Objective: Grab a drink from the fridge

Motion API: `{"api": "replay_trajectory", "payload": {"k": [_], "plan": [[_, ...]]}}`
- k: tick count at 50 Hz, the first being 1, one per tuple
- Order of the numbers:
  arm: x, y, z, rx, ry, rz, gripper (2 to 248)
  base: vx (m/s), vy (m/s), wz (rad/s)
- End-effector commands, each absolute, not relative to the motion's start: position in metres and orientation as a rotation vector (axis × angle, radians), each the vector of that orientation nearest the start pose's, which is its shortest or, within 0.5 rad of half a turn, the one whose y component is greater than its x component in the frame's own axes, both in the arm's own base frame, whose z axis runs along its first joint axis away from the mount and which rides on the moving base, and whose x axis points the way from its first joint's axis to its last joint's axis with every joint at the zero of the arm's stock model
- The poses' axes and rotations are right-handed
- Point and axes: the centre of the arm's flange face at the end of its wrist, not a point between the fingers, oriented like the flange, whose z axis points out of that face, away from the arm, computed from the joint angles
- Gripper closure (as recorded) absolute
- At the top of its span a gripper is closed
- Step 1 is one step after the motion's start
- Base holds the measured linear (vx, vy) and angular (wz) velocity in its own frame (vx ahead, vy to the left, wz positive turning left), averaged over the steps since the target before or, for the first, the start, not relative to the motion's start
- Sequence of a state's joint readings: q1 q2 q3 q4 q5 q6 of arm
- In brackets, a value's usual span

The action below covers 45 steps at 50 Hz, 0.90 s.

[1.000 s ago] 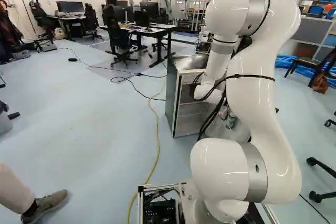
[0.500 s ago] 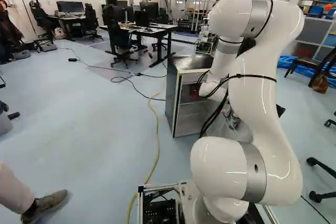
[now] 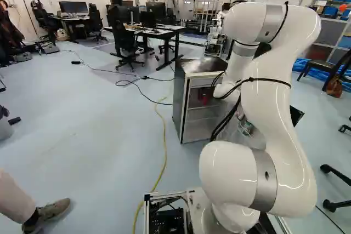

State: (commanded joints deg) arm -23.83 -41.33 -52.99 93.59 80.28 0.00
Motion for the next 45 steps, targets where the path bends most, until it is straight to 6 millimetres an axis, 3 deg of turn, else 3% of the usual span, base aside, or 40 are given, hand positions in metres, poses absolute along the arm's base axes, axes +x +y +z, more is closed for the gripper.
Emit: {"api": "replay_trajectory", "payload": {"k": [20, 45], "plan": [[0.417, -0.300, 0.255, 0.775, -1.684, 0.957, 3, 0.000, 0.000, 0.000], [0.407, -0.283, 0.256, 0.890, -1.617, 1.007, 3, 0.000, 0.000, 0.000]]}}
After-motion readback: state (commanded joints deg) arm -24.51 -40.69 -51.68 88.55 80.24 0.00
